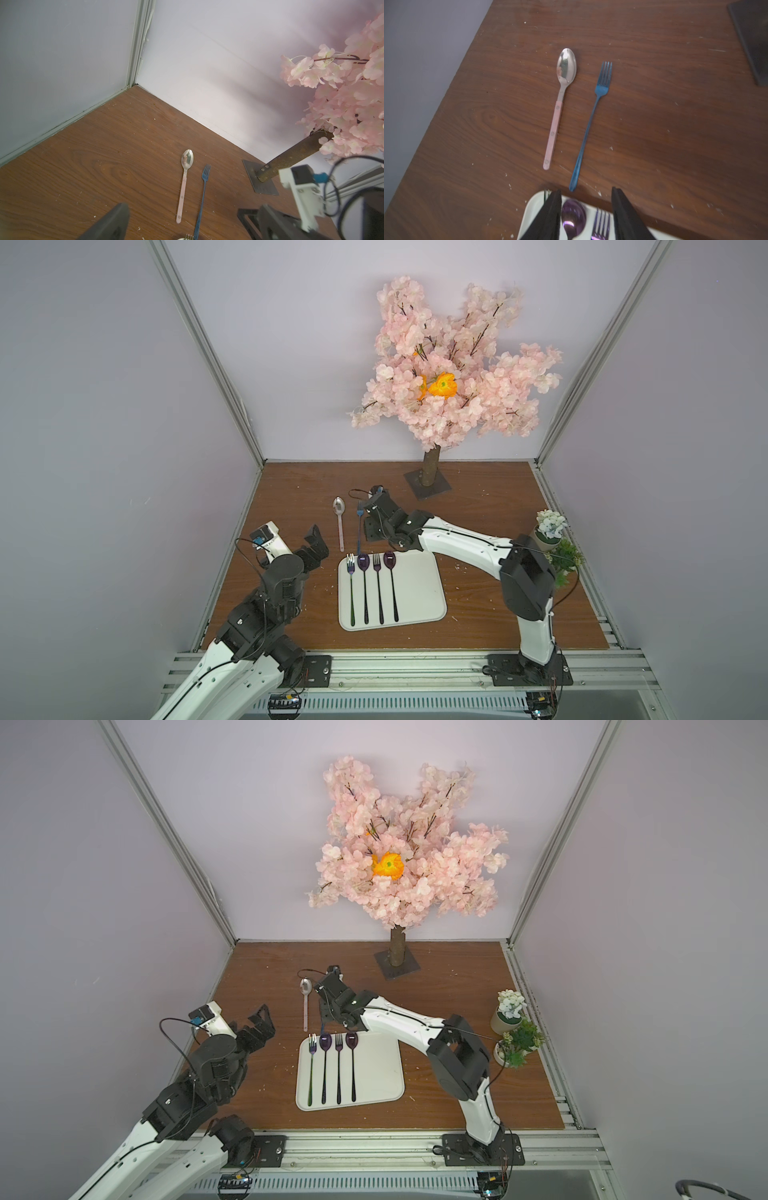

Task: Set the spoon and fork side by side
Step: Adjust the spoon on the tray, then pick up the fork at the center of the board.

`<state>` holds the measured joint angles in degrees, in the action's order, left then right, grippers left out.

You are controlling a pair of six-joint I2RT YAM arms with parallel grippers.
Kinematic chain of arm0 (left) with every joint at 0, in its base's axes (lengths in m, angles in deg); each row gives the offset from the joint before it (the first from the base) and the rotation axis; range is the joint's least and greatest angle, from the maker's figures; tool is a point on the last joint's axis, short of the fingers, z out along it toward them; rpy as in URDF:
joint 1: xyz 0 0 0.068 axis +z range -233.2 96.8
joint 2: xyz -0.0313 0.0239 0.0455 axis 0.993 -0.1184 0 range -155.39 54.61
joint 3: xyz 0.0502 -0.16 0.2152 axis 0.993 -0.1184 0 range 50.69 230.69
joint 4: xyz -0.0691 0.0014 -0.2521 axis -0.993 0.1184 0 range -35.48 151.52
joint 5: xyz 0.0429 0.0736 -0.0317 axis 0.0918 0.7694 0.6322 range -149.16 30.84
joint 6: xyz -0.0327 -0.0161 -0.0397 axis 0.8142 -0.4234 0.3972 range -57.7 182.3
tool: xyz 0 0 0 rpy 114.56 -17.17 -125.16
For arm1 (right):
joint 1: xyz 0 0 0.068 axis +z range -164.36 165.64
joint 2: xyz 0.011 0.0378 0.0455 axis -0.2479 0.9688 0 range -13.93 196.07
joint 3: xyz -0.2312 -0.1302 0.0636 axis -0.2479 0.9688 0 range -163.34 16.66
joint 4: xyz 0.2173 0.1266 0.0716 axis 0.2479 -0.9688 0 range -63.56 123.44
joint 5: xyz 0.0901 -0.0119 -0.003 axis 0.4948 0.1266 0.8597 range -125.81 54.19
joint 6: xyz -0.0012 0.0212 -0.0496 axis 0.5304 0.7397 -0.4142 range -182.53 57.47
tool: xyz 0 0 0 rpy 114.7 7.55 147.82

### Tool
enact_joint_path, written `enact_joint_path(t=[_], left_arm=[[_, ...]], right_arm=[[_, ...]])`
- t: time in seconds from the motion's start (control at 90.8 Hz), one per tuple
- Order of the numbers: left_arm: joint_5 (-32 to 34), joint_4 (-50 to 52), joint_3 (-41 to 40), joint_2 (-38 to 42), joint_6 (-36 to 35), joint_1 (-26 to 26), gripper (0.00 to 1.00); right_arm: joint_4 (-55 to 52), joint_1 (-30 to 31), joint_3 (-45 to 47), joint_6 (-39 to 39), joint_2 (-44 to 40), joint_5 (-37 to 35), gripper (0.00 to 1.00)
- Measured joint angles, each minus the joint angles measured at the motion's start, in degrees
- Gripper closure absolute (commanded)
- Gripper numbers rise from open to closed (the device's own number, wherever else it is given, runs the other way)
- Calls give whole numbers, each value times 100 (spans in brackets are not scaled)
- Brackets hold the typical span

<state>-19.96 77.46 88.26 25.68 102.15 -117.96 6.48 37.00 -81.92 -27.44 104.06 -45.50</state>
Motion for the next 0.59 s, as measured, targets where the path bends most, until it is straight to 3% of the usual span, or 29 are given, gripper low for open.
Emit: enact_joint_path(t=[0.165, 0.286, 0.594], left_arm=[[-2, 22, 0, 0, -7, 0, 1], [-2, 39, 0, 52, -33, 0, 1], [-2, 105, -11, 245, -96, 0, 1]], right_arm=[[-245, -15, -1419, -149, 1357, 87, 58], [-382, -20, -1967, -151, 1950, 81, 58], [-584, -76, -2221, -83, 2240, -157, 58]])
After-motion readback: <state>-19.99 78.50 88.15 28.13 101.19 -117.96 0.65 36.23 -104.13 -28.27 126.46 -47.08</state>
